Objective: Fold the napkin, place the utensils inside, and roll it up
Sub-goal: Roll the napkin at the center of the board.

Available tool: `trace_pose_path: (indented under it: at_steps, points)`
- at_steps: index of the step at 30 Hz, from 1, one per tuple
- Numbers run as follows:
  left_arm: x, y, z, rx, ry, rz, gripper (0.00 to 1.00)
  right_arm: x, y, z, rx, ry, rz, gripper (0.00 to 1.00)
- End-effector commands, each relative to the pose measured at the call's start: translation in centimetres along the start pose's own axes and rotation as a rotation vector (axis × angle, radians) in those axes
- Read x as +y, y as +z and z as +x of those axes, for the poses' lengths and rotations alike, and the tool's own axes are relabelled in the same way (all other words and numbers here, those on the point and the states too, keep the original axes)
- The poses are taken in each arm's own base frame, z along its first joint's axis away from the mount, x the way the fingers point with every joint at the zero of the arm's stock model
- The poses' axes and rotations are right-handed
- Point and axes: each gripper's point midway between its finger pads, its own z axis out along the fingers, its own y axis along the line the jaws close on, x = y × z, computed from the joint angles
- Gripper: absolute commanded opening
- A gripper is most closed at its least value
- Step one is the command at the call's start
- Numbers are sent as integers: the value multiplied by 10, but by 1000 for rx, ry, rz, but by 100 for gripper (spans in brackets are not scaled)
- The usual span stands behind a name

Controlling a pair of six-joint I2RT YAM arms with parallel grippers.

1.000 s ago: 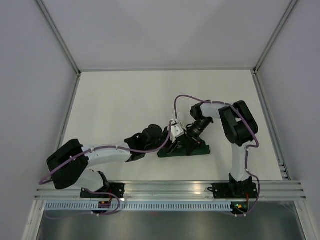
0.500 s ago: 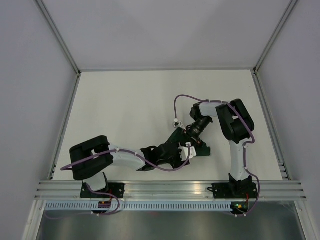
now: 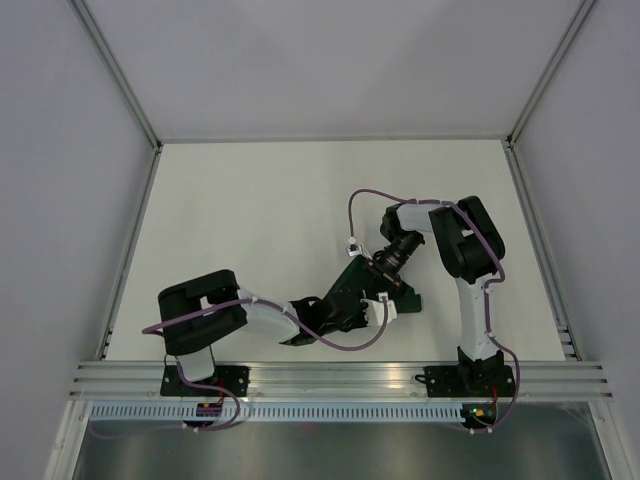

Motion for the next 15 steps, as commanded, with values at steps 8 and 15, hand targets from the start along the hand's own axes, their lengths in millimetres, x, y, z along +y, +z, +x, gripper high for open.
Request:
trace_pose_path:
  at_steps: [8,15]
  points:
    - [-17,9,11,41,50,77,8,-46,-8,1,53,-156,162,43]
    - [-31,9,17,51,44,148,2,-28,-31,-15,-19,-178,185,65]
